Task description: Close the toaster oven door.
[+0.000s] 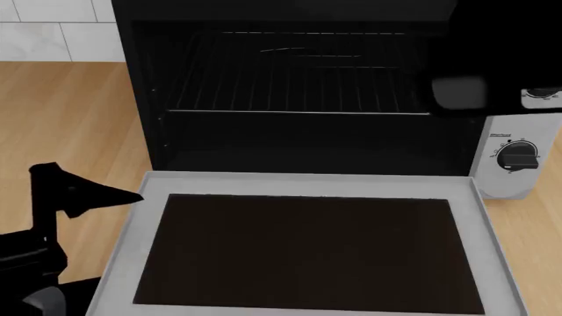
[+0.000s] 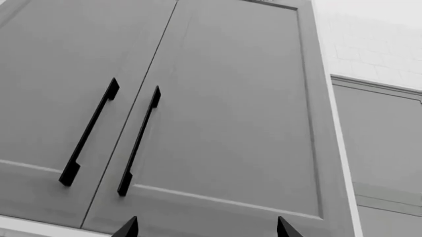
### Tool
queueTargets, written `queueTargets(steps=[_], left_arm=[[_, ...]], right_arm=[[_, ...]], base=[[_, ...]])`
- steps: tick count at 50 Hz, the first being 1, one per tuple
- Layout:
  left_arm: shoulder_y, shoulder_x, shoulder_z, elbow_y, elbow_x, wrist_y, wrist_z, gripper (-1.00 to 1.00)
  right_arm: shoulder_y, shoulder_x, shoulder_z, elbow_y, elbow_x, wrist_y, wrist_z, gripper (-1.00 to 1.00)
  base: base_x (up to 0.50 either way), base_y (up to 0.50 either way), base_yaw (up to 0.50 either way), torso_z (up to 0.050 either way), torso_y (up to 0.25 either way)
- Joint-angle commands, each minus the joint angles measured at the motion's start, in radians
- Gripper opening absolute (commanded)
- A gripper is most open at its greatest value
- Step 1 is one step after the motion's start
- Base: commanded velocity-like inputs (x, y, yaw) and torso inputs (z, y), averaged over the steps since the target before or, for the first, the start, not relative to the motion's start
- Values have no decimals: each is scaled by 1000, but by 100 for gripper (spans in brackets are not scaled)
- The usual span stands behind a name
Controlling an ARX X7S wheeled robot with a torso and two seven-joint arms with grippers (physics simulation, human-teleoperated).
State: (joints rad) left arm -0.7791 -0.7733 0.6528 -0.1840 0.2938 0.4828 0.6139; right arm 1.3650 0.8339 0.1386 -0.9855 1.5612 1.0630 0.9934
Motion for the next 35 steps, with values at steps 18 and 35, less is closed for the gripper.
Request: queueTargets(steps=[18, 35], left_arm=[[14, 38, -66, 67, -128, -96, -47, 100], [5, 34, -104, 108, -183, -137, -58, 100]], right_arm=[[36, 27, -9, 6, 41, -14, 30, 100], [19, 31, -1, 1, 34, -23, 25, 100]], base=[[0, -1, -1, 0, 1], [2, -4, -6, 0, 1]])
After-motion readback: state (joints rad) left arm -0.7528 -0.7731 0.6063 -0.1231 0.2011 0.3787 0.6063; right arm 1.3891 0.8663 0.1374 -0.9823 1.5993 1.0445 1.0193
